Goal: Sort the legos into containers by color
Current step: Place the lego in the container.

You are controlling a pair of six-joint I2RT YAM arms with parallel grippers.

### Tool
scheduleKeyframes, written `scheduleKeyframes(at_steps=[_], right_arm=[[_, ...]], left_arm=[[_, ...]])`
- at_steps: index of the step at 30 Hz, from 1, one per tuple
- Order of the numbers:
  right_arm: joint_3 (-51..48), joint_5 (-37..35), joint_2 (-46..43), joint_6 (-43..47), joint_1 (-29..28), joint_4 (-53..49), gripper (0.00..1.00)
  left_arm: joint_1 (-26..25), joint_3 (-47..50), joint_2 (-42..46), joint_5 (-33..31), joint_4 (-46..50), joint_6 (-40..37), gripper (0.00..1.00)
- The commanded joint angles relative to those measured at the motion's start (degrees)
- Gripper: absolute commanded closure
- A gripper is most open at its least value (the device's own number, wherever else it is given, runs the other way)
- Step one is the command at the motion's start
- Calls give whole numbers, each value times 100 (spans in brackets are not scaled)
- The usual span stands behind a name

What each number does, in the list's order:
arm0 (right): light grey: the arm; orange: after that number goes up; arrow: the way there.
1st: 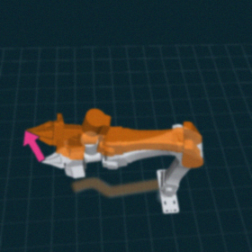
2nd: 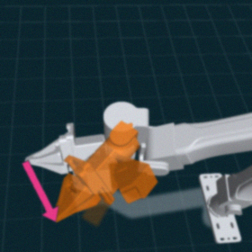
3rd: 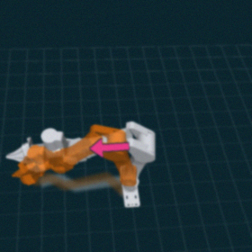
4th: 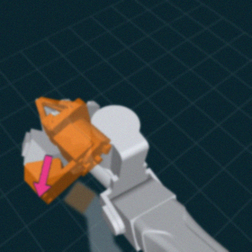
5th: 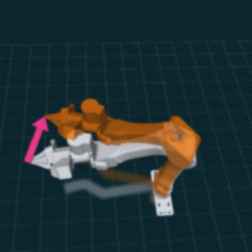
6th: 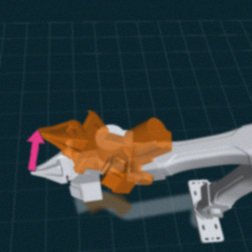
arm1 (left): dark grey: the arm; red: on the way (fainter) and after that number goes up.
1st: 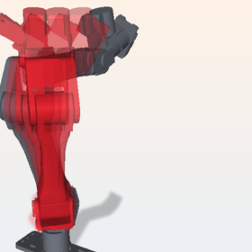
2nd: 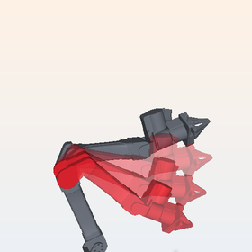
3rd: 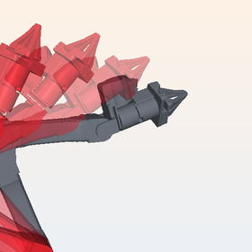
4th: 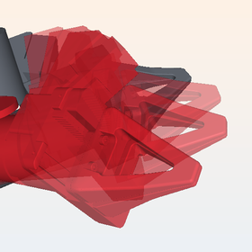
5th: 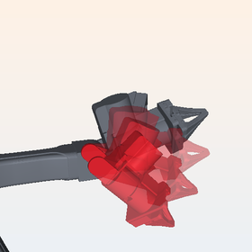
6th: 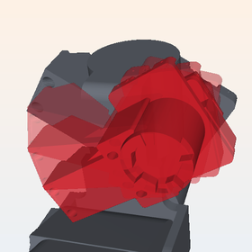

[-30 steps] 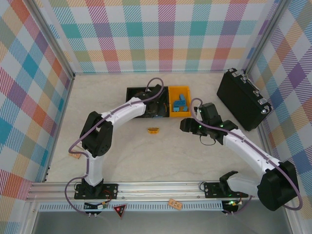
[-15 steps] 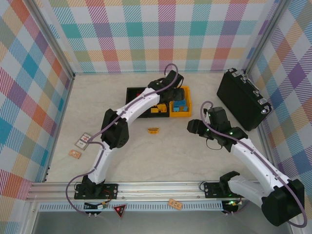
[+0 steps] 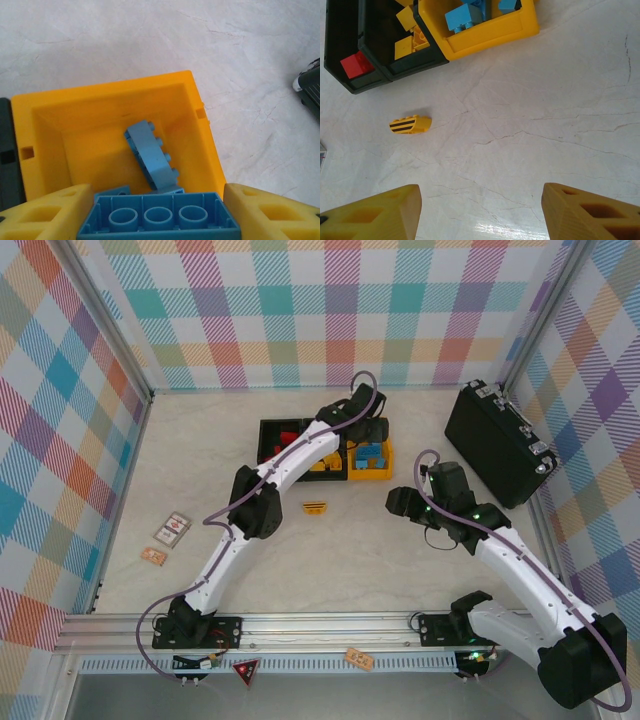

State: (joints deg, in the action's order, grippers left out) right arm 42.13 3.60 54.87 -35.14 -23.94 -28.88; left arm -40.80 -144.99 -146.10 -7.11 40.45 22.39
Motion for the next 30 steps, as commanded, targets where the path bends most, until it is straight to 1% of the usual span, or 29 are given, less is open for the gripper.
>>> scheduleKeyframes(at_steps=[1,6,9,12,21,24,30], right_arm=[[-54,-67,-122,-23,41,-122,35],[-52,-79,-163,-37,50,-142,35],[-65,-72,-162,-44,48,-120,35],[-80,-35,-138,-68,48,-76,35],[-87,-8,-117,-66,47,7,35],[-73,25,-108,-8,48,36,35],[-22,223,-16,183,46,207,35]], left_arm=[[72,-306,-187,-37,-50,-165,48],[112,-386,-239,-32,-166,-186,41],[107,-388,-212,-14,-169,-190,33],[109,-389,-149,13,-141,-196,28],[75,-317,123,248,13,-264,26],[49,30,440,348,29,-260,26],[9,1511,1581,504,-164,-227,25]])
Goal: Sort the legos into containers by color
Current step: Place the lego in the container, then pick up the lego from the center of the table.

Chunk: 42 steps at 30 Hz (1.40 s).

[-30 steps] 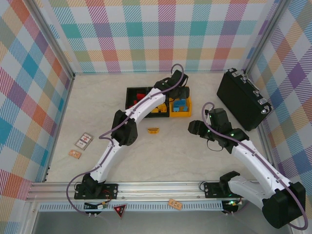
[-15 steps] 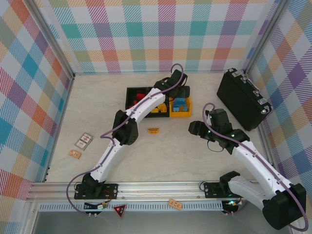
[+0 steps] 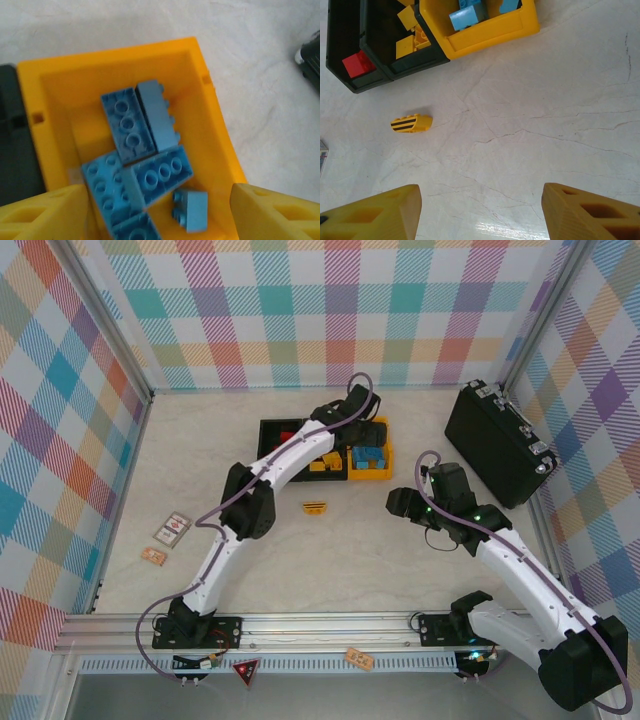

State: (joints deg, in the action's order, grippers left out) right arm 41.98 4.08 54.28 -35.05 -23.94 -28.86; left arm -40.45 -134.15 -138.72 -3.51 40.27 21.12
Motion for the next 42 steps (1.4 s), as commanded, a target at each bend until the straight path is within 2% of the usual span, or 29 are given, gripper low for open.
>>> scheduleKeyframes(at_steps=[1,9,17,23,29,37,42], right_arm=[[-2,221,69,206,47,237,35],[81,833,499,435,43,588,35],[210,981,785,448,12,663,35],[201,990,882,415,-41,687,35],[204,937,926,376,-67,680,35],[233,880,962,377,-67,614,35],[215,856,977,349,-67,613,35]], left_arm=[[-46,659,999,132,-156,-86,25],[-67,2918,2561,139,-348,151,27],[-69,4576,3531,-153,-323,519,31],[-69,5166,3539,-124,-250,673,25],[-60,5429,3282,-326,-342,942,14],[-60,5453,2718,-304,-433,1071,13],[-44,5474,2528,-291,-497,1133,16]])
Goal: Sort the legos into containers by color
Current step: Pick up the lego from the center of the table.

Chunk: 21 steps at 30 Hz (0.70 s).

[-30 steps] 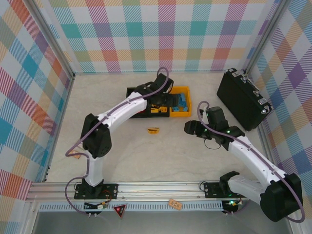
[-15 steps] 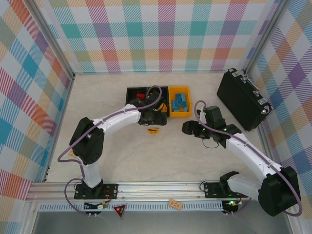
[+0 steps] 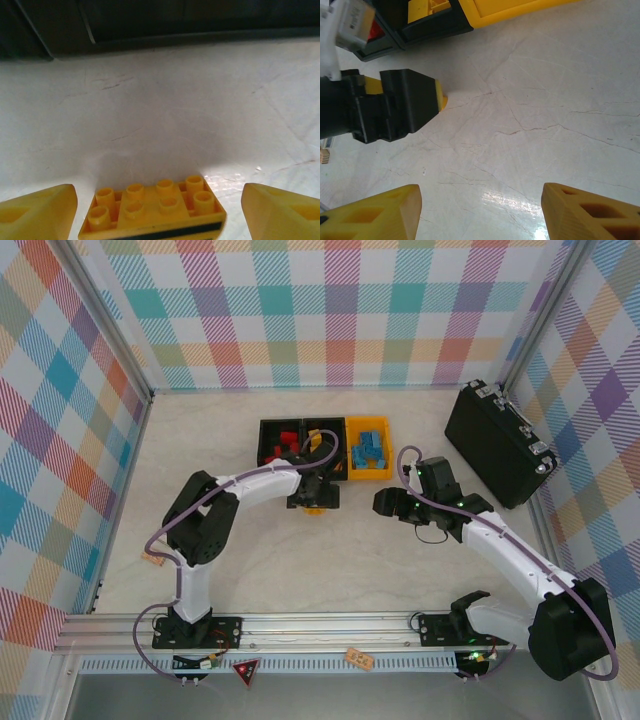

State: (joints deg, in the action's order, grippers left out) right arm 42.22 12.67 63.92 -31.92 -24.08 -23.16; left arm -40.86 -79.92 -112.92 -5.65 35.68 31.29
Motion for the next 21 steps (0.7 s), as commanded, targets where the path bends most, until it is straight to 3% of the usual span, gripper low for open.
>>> scheduleKeyframes(at_steps=[1,7,11,21], right_arm=[[191,-1,23,28,-53,53,35],[201,-27,53,17,-54,86,35],[180,-44,59,18,-53,118,35],[142,-6,-29,0,-53,179,35]], left_arm=[[-5,48,-82,-74,-55,115,18],[-3,32,-177,-2,-13,157,26],[-8,26,-154,63,43,149,39],[20,-605,157,-96,535,-102,42]])
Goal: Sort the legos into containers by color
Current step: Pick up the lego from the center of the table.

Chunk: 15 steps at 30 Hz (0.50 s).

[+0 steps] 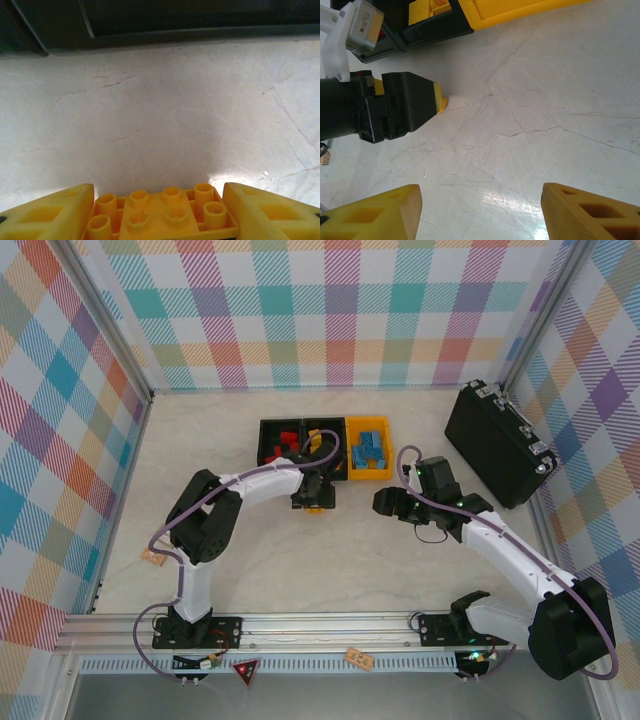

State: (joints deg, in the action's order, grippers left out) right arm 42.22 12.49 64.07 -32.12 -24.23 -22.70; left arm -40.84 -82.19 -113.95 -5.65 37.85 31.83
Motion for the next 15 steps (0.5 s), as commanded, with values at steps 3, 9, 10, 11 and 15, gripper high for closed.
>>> scheduleKeyframes(at_steps=[3,9,10,11,15], right_arm=[[199,81,-35,32,-50,155,35],[421,261,197,54,-61,343,35],[464,273,241,57,-64,393,35],[511,278,300,50,-65,431,35],[803,275,587,105,-65,493,35]], left_arm=[[97,-734,242,-65,442,-222,43],[293,-1601,-32,-41,616,-352,43],[324,-1731,-98,-48,635,-376,43],[346,-1886,-175,-64,661,-405,43],[469,-2504,-536,-47,767,-479,43]])
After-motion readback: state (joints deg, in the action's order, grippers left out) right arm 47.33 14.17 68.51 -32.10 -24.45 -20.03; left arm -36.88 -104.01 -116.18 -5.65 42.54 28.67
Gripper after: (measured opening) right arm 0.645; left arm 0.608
